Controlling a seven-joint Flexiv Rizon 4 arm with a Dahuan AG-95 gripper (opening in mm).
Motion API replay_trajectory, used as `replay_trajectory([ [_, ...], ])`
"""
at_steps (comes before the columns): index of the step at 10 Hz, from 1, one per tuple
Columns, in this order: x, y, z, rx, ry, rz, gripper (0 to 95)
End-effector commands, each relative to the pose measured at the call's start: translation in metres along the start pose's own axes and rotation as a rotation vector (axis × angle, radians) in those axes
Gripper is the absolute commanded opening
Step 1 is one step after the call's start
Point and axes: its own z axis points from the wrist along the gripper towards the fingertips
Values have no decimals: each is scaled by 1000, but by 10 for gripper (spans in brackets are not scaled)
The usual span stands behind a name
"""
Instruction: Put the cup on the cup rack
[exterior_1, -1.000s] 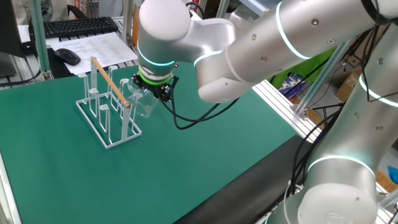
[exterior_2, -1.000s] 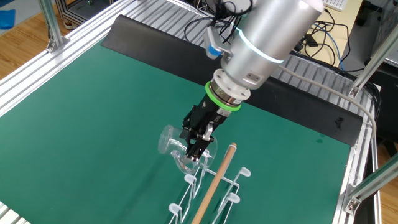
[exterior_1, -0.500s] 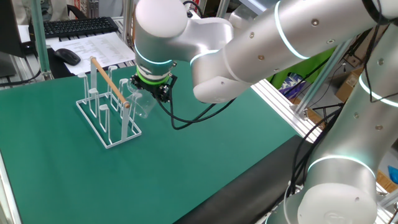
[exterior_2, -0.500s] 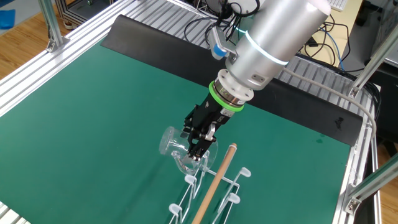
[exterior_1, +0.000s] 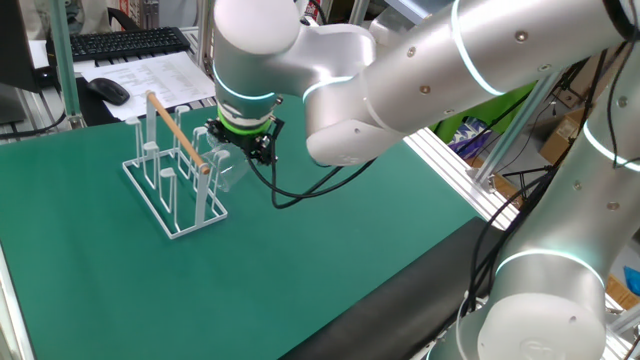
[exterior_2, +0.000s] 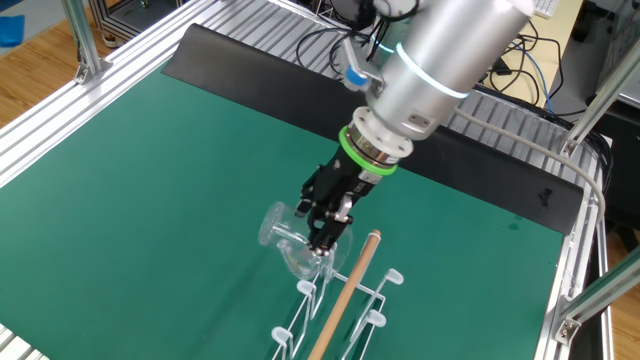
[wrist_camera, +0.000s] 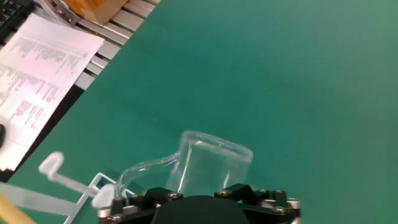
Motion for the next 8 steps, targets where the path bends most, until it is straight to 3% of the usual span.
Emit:
replay_trajectory([
  [1,-1,-1,-2,-3,0,-10,950],
  [4,-4,-6,-8,2,5,-44,950],
  [5,-4,-6,-9,3,6,-47,760],
  [7,-3,-7,-12,14,11,-70,760],
  [8,-5,-11,-17,25,28,-97,760],
])
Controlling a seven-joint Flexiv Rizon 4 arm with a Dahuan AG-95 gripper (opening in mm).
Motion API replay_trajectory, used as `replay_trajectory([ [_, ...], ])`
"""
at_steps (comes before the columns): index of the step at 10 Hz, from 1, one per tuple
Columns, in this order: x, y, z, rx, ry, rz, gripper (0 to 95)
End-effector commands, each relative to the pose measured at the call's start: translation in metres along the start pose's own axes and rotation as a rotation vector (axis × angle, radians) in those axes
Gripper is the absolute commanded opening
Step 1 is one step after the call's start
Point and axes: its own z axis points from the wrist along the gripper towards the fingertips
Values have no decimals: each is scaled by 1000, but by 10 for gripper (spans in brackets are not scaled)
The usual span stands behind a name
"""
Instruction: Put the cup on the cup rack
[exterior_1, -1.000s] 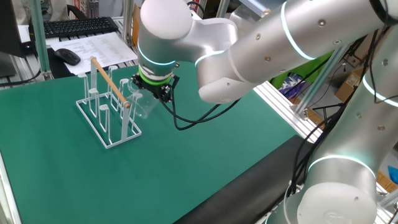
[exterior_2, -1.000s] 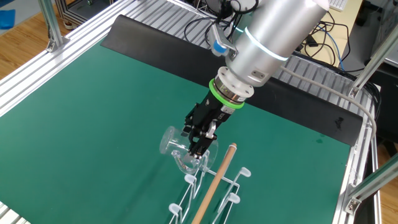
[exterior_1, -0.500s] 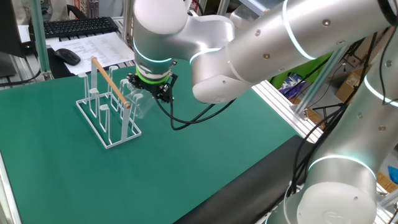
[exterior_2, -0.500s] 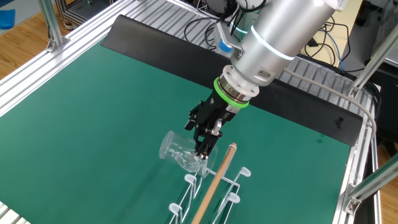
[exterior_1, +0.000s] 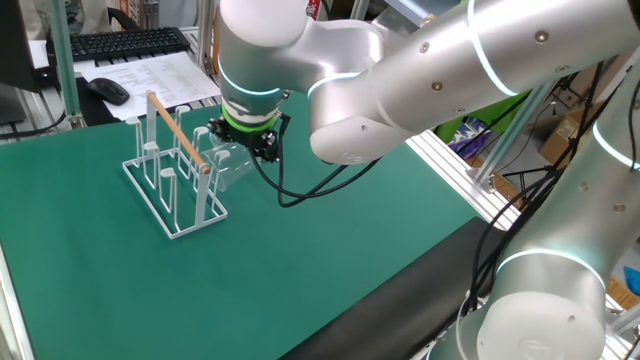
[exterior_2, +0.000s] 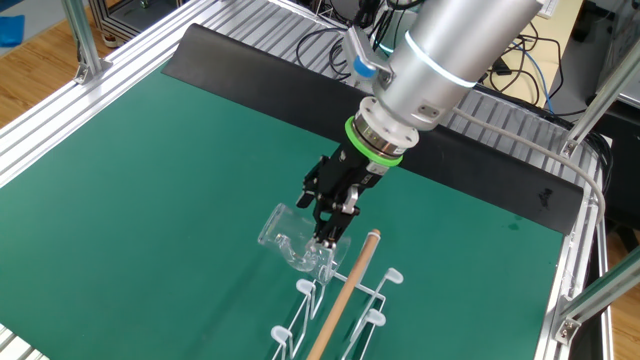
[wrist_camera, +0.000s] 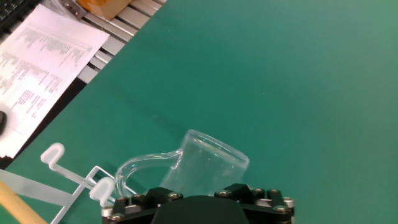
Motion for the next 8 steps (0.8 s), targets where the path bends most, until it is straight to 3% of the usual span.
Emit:
replay_trajectory([
  [1,-4,-10,-11,18,51,-48,760],
  [2,-7,-14,-15,21,76,-71,760],
  [5,-13,-19,-16,15,111,-98,760],
  [8,-29,-23,-2,3,135,-125,760],
])
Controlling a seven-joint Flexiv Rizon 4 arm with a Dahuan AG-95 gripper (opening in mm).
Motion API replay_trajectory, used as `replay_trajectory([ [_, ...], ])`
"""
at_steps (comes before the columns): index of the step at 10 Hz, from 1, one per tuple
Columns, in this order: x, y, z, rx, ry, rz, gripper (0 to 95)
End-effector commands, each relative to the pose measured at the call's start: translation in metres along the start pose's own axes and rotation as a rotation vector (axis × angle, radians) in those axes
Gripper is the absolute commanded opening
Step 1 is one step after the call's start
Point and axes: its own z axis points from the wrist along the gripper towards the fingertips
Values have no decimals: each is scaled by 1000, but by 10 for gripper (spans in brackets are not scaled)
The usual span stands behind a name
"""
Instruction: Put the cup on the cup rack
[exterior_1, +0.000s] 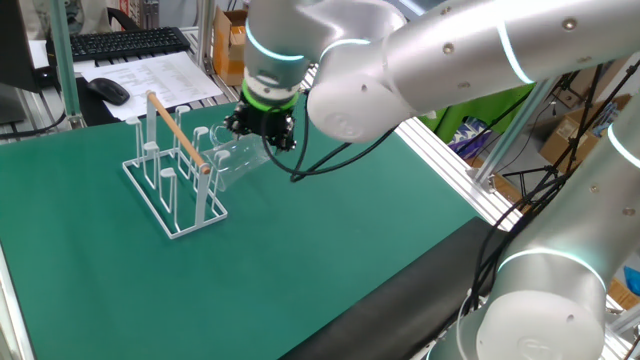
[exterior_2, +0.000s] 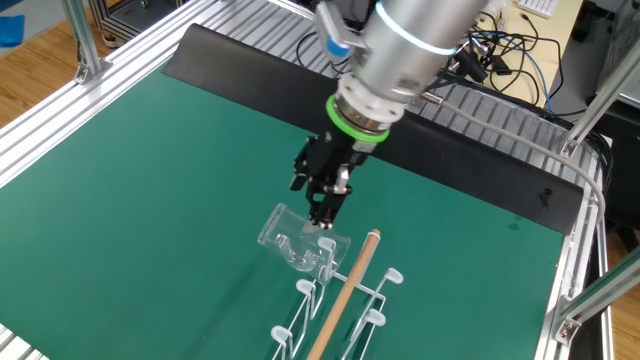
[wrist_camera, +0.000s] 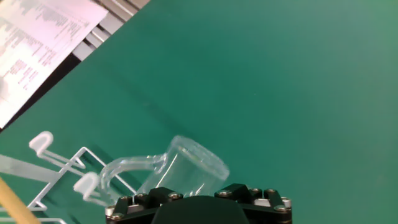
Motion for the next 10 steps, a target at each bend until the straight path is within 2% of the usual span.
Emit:
replay_trajectory([
  [1,-14,-6,8,-3,16,-23,950],
  [5,-23,-19,4,-5,43,-75,950],
  [7,-24,-21,5,-6,37,-84,950],
  [8,-26,-21,6,-7,37,-87,760],
  [9,-33,-25,12,-21,52,-91,760],
  [10,-41,-30,20,-45,75,-92,570],
])
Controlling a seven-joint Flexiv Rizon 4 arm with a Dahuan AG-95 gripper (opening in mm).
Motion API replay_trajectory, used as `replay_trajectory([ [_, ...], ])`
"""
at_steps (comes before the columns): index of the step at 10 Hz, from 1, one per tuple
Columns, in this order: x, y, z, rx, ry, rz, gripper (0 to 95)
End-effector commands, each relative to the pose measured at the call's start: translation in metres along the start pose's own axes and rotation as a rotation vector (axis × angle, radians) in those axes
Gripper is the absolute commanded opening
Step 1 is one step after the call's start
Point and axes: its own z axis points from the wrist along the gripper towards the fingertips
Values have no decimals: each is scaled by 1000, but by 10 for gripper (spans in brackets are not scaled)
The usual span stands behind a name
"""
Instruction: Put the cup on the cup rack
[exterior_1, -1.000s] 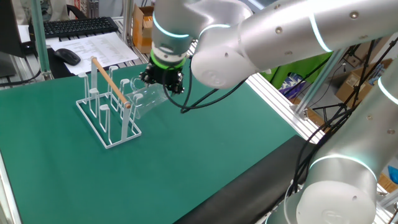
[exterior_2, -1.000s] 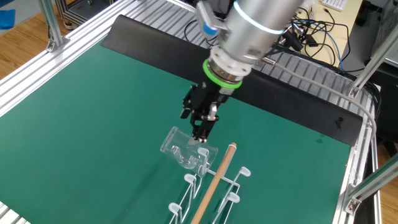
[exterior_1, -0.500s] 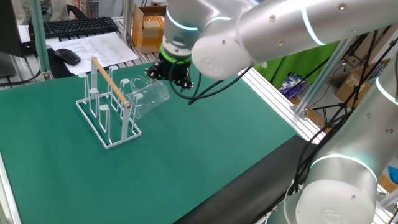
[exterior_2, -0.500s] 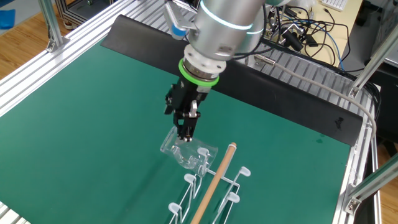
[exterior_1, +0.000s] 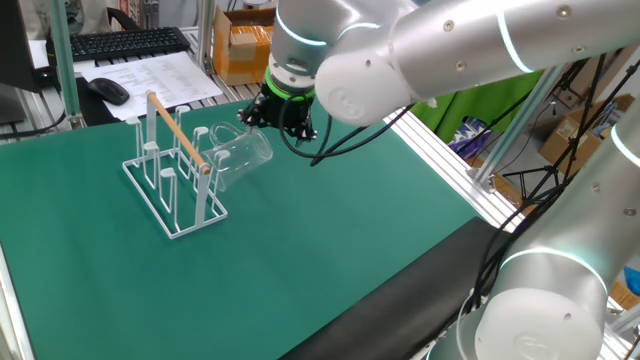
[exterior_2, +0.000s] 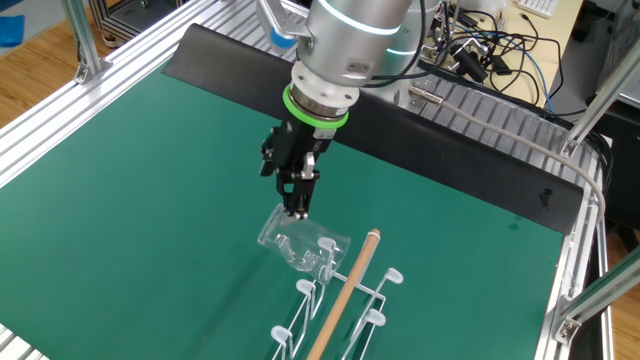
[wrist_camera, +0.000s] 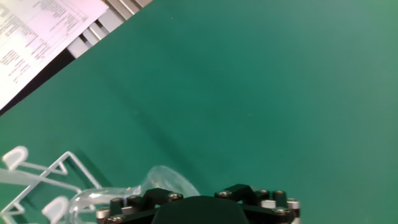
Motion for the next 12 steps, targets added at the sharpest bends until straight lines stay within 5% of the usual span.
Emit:
replay_trajectory([
  [1,-10,-6,9,-37,41,-2,570],
  [2,-15,-10,14,-56,57,7,380],
  [4,-9,-5,8,-43,45,20,380],
  [11,16,6,-16,-24,78,15,380],
  [12,16,4,-18,-24,95,4,190],
])
